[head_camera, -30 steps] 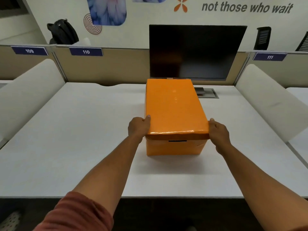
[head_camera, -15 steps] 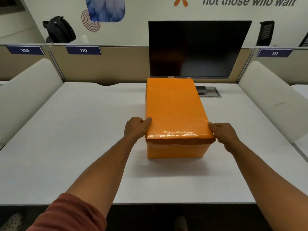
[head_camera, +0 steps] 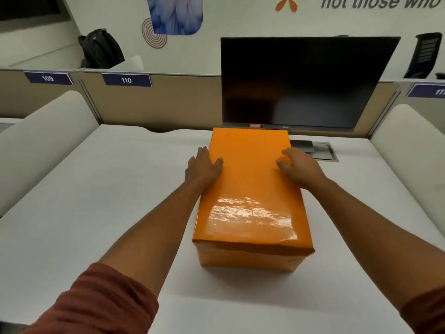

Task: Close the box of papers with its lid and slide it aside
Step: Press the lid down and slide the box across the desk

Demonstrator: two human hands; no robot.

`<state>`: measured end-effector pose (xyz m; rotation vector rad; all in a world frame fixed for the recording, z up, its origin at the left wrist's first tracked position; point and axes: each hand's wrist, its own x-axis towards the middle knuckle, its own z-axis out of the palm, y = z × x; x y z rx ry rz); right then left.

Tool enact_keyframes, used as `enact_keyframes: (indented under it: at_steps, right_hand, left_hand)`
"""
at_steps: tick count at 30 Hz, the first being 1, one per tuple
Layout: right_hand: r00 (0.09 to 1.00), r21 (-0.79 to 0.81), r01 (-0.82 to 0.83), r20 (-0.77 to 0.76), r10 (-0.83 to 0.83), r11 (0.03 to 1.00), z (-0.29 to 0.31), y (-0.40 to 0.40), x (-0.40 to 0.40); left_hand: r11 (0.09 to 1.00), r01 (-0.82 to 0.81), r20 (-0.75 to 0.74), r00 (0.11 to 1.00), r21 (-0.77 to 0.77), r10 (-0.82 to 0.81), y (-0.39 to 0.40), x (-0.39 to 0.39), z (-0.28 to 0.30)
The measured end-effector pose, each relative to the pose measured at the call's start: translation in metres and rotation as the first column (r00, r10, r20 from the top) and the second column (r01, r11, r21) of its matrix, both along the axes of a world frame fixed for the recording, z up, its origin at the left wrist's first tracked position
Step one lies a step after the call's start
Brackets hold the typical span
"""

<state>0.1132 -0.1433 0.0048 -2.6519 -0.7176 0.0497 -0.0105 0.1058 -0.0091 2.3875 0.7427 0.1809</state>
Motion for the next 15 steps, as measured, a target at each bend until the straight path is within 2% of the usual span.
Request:
enact_keyframes:
  at_steps: [6,12,15]
  right_hand:
    - [0.989,-0.207,-0.142,0.018,0.149,0.968,-0.001,0.033,0.046]
    - [0.989,-0.217,-0.141,0.011,0.146,0.966,-0.009,0.038,0.061]
    - [0.987,-0.246,-0.156,0.004,0.162,0.957,-0.018,0.037,0.06]
  left_hand:
    - [0.987,0.062,-0.14,0.989,0.146,-0.042,0.008,0.029,0.003]
    - [0.938,0.085,-0.115,0.992,0.337,-0.048,0.014,0.041,0.006]
    - [0.934,0.101,-0.171,0.984,0.344,-0.043,0.016,0.041,0.003]
